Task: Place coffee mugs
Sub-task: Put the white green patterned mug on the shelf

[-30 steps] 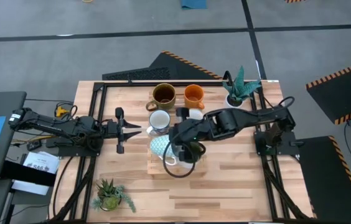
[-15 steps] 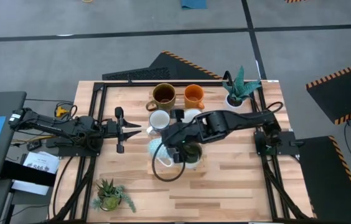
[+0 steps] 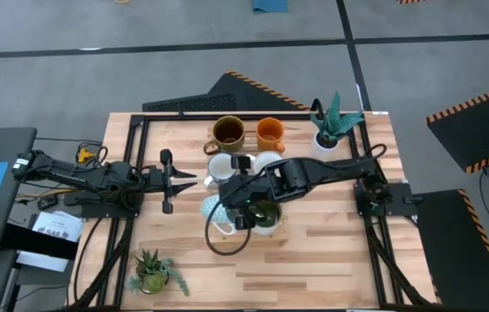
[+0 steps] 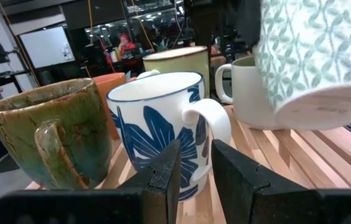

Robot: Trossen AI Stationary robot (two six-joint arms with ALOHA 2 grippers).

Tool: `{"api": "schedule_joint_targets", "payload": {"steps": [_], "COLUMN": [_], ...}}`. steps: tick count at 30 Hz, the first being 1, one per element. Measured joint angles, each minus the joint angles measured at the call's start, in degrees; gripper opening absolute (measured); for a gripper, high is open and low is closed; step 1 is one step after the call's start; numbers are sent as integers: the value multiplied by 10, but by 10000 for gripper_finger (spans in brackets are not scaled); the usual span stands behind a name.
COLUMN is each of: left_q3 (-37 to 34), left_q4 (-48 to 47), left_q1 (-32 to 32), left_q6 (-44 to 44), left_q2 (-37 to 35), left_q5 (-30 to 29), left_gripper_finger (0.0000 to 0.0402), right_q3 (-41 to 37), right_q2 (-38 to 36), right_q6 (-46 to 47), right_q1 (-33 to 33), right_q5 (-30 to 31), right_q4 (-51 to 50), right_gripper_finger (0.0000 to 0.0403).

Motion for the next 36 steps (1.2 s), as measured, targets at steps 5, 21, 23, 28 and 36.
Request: {"api": "schedule_joint_targets", "payload": {"steps": [5,21,23,28,36], "left_q3": [0,0,0,0,22], "left_q4": [0,39,45,62,33], "left_q1": [0,0,-6,-33,-73], "left_q6": [0,0,5,16,32], "left_q2": [0,0,0,0,37], "left_q5": [0,2,2,2,-32], "left_gripper_finger": [78,78,78,78,61], "right_q3": [0,-1,0,-4,-7], "right_q2": [0,7,12,15,15], "right_q6": [9,34,35,43,45], "right_q1": [3,6,4,-1,-7], "right_q5": [0,0,0,0,2], "right_q4": [-5,-34,-27,-43,-25], "right_gripper_finger": [44,47,49,50,51]}}
